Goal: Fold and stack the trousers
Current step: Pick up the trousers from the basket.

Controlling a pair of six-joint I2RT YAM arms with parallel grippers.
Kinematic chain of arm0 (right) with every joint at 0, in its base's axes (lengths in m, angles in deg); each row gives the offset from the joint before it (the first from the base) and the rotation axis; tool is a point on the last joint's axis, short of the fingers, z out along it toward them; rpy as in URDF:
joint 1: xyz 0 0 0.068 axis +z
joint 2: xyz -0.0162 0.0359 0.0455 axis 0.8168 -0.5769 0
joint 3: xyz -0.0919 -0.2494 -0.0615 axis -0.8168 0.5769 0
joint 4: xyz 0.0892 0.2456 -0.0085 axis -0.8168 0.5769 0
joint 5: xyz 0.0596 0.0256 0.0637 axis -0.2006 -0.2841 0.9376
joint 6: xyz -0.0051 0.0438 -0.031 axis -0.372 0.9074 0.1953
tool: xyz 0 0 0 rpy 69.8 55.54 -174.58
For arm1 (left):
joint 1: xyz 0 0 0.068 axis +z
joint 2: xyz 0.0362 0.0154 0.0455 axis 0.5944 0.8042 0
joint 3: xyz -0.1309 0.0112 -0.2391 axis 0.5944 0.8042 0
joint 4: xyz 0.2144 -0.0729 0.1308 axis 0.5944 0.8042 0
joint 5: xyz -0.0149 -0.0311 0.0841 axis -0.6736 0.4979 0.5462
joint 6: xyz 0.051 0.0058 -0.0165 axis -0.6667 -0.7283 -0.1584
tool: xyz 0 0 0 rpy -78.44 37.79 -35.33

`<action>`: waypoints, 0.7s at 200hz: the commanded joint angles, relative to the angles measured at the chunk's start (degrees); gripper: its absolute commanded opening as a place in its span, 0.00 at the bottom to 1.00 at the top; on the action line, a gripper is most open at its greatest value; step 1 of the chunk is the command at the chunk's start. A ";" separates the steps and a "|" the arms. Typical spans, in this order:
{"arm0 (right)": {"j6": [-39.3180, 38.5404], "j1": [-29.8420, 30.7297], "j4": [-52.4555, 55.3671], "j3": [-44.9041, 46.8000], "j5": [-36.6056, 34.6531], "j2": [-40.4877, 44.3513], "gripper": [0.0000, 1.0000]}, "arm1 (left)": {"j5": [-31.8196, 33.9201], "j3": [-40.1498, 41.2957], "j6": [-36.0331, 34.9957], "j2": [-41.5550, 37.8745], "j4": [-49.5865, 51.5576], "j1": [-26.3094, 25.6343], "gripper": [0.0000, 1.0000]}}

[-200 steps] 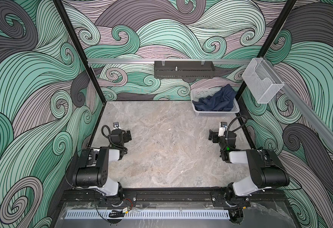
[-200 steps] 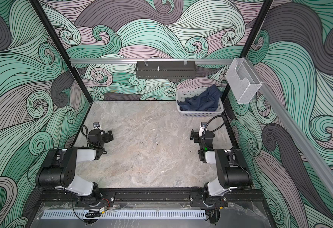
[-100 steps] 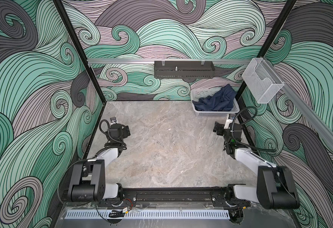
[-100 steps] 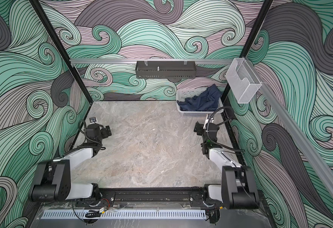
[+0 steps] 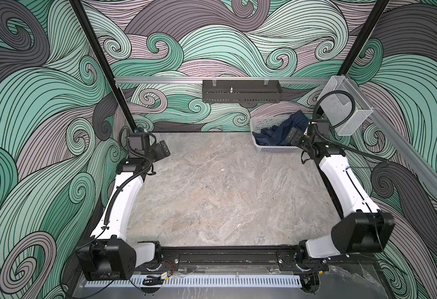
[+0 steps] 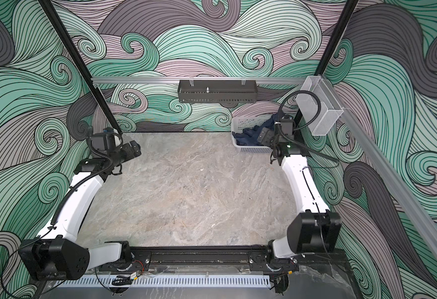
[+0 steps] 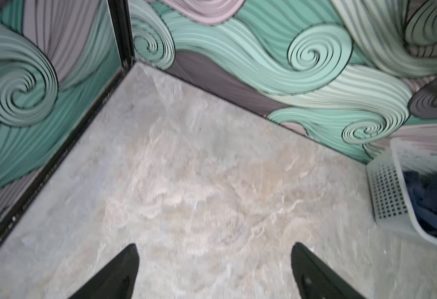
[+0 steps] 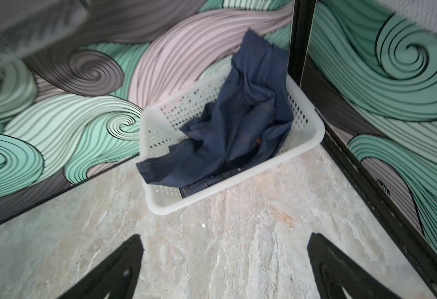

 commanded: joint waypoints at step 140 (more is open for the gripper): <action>19.07 -2.98 30.64 -70.54 -1.84 -63.68 0.99 | -11.87 -7.31 3.92 14.86 6.89 -11.71 0.99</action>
